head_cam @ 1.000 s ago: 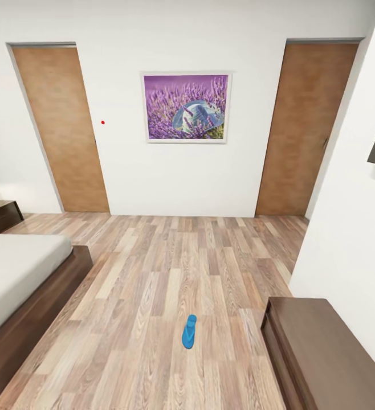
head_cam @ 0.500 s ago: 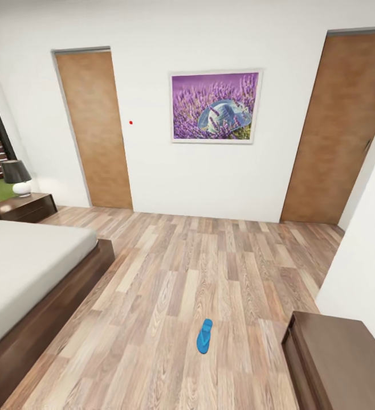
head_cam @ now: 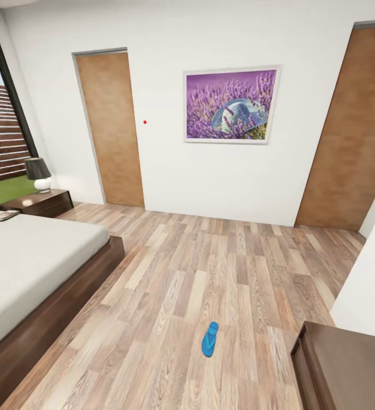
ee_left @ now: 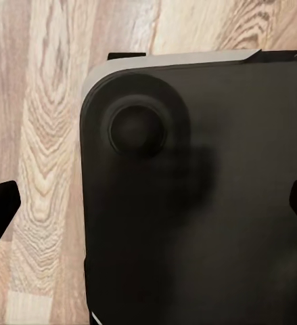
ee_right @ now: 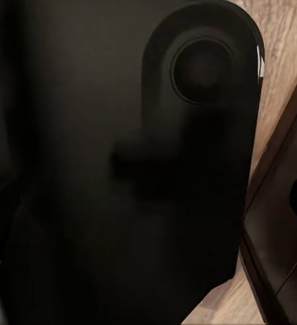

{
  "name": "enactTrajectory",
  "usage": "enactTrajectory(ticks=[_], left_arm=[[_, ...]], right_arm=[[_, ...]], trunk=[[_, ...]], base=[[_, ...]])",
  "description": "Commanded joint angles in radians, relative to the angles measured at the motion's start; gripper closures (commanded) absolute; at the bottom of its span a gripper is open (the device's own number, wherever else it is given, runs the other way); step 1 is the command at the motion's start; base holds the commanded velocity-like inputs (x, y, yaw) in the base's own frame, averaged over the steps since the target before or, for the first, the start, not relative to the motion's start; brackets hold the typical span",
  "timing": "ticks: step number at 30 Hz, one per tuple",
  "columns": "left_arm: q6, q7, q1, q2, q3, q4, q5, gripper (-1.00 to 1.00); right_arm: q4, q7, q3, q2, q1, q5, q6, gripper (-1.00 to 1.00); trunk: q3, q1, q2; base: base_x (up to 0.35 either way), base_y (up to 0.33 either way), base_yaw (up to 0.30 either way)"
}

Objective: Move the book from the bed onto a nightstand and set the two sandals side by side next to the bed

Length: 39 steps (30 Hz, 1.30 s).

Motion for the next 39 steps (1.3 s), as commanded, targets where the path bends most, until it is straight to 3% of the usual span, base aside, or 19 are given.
enactTrajectory(ticks=[1,11,39], left_arm=[[-0.003,-0.002,0.000,0.000,0.000,0.000,0.000,-1.00],[-0.004,-0.002,0.000,0.000,0.000,0.000,0.000,-1.00],[-0.004,-0.002,0.000,0.000,0.000,0.000,0.000,-1.00]], right_arm=[[0.000,-0.001,0.001,0.000,0.000,0.001,-0.003,-1.00],[0.000,-0.001,0.001,0.000,0.000,0.001,-0.003,-1.00],[0.000,-0.001,0.001,0.007,0.000,0.001,-0.003,-1.00]], trunk=[[-0.001,0.000,0.000],[-0.001,0.000,0.000],[-0.001,0.000,0.000]], base=[[0.020,-0.066,0.027],[0.007,-0.024,0.150],[0.000,-0.001,0.275]])
